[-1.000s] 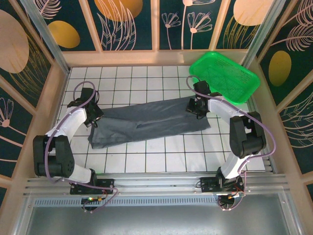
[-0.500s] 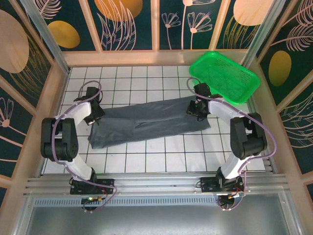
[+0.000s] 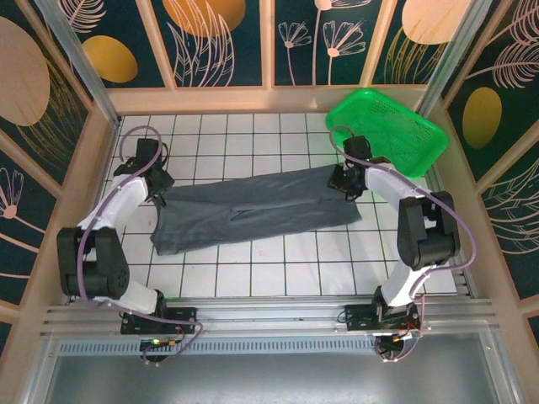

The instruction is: Fold and stack the t-shirts

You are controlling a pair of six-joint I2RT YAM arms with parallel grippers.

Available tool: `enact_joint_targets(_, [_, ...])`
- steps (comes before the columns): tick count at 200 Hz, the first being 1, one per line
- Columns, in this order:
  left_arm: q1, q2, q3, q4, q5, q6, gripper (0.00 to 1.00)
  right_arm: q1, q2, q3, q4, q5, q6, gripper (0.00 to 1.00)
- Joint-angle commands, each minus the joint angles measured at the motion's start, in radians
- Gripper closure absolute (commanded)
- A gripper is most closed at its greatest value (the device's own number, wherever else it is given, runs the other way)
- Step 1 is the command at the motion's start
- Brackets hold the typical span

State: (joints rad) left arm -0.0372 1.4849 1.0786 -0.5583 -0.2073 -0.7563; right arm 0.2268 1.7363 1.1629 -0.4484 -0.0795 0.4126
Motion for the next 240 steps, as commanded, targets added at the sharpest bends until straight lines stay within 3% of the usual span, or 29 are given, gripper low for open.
enact_joint_targets(1, [-0.036, -0.027, -0.096, 0.036, 0.199, -0.163, 0.63, -0.004, 0.080, 0.063, 0.011, 0.002, -0.053, 0.64])
enact_joint_targets(47, [-0.089, 0.048, -0.227, 0.226, 0.350, -0.356, 0.69, -0.003, 0.207, 0.150, -0.002, 0.058, -0.090, 0.65])
enact_joint_targets(103, [-0.062, 0.311, -0.113, 0.236, 0.283, -0.300, 0.71, -0.003, 0.237, 0.079, -0.098, 0.149, -0.021, 0.69])
enact_joint_targets(135, [-0.038, 0.535, 0.203, 0.188, 0.268, -0.213, 0.70, 0.024, 0.103, -0.122, -0.109, 0.101, 0.111, 0.70])
enact_joint_targets(179, [-0.040, 0.877, 0.739, 0.083, 0.304, -0.194, 0.70, 0.154, -0.085, -0.348, -0.120, 0.023, 0.289, 0.70])
enact_joint_targets(240, [-0.128, 1.168, 1.174, 0.079, 0.474, -0.237, 0.68, 0.449, -0.093, -0.433, -0.134, -0.114, 0.423, 0.69])
